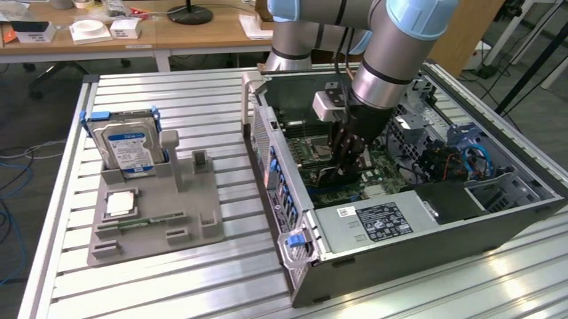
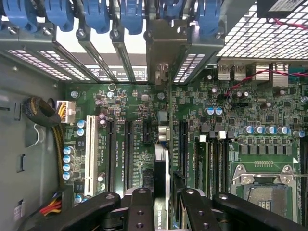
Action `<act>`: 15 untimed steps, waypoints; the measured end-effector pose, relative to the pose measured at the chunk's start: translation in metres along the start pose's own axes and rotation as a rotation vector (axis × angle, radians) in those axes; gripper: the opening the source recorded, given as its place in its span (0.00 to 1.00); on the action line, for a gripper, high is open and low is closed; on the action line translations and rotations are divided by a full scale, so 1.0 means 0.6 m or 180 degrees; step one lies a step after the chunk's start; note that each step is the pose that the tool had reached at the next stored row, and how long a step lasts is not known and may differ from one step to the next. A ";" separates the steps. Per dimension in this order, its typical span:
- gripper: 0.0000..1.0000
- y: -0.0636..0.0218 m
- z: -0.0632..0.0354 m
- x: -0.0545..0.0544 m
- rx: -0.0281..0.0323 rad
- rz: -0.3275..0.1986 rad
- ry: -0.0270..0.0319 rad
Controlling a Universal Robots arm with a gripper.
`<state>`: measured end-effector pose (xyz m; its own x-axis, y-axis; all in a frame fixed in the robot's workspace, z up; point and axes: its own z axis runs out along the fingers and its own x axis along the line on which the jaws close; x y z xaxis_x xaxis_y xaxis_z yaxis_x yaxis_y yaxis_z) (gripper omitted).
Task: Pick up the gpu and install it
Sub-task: 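Insert the gpu into the slot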
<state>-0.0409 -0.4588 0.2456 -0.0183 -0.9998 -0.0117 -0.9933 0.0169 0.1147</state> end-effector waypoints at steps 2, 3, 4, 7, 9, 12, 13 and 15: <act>0.26 0.000 0.000 0.000 0.0000 0.0008 0.0000; 0.26 0.000 0.000 0.000 0.0000 0.0011 -0.0001; 0.26 0.000 0.000 0.000 0.0001 0.0013 -0.0001; 0.26 0.000 0.000 0.000 0.0001 0.0013 -0.0004; 0.26 0.000 -0.001 0.000 0.0001 0.0013 -0.0004; 0.26 0.000 -0.002 0.000 0.0000 0.0013 -0.0002; 0.26 -0.001 -0.002 0.000 0.0000 0.0013 -0.0003; 0.26 -0.002 -0.002 0.000 0.0001 0.0014 -0.0003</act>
<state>-0.0399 -0.4588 0.2465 -0.0229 -0.9997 -0.0121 -0.9932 0.0214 0.1146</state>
